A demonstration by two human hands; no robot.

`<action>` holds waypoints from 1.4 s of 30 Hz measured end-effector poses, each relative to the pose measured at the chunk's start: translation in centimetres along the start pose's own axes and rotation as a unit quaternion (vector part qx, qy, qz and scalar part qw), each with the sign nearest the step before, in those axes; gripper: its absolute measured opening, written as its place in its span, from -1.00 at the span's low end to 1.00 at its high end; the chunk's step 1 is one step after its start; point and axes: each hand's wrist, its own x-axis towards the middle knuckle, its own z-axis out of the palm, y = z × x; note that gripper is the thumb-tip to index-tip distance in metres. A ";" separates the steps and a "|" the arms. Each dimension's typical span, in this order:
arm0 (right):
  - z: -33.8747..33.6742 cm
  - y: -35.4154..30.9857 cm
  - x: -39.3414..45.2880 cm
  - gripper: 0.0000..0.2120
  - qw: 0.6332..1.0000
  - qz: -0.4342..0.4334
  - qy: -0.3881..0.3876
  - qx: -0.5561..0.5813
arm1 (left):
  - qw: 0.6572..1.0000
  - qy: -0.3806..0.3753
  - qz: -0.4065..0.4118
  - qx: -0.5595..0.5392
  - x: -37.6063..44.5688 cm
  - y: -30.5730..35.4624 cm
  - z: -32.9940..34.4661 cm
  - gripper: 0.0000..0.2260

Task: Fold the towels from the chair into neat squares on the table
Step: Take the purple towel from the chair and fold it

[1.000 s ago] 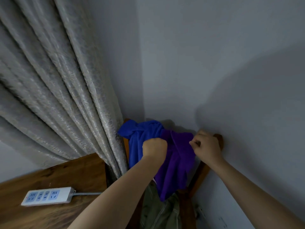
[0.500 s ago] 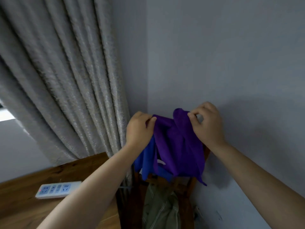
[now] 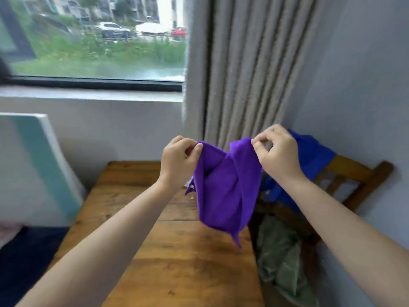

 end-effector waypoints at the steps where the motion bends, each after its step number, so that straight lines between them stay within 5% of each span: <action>1: 2.1 -1.2 -0.9 -0.82 1.000 0.006 -0.024 0.010 | 1.000 0.003 -0.013 0.022 -0.8 -1.5 -2.1 -0.87; 6: 10.5 -5.0 -3.7 -0.86 0.988 0.078 -0.120 0.063 | 0.986 -0.009 -0.129 0.105 -3.1 -8.2 -8.6 -0.81; 12: 15.6 -6.6 -5.5 -0.87 0.975 0.130 -0.117 0.137 | 0.976 0.086 -0.163 0.115 -4.8 -12.9 -14.0 -0.80; 15: 16.7 -4.1 -8.9 -0.88 0.962 0.168 -0.162 0.140 | 0.961 0.077 -0.243 0.109 -8.4 -15.4 -14.9 -0.81; 23: 20.6 5.0 -22.8 -0.79 0.839 0.415 -0.351 -0.017 | 0.822 -0.113 -0.533 0.164 -22.1 -22.2 -10.8 -0.65; 28: 21.1 3.8 -27.0 -0.63 0.857 0.339 -0.380 -0.081 | 0.760 -0.212 -0.582 0.196 -25.0 -23.5 -7.9 -0.68; 33: 21.0 3.4 -28.6 -0.64 0.924 0.150 -0.315 -0.160 | 0.746 -0.171 -0.602 0.228 -24.5 -24.3 -6.5 -0.75; 38: 21.4 3.2 -29.4 -0.59 0.884 0.144 -0.392 -0.211 | 0.715 -0.214 -0.604 0.282 -24.2 -25.1 -5.8 -0.79; 42: 21.8 3.5 -29.1 -0.66 0.853 0.211 -0.421 -0.224 | 0.729 -0.223 -0.587 0.273 -24.0 -25.3 -6.0 -0.83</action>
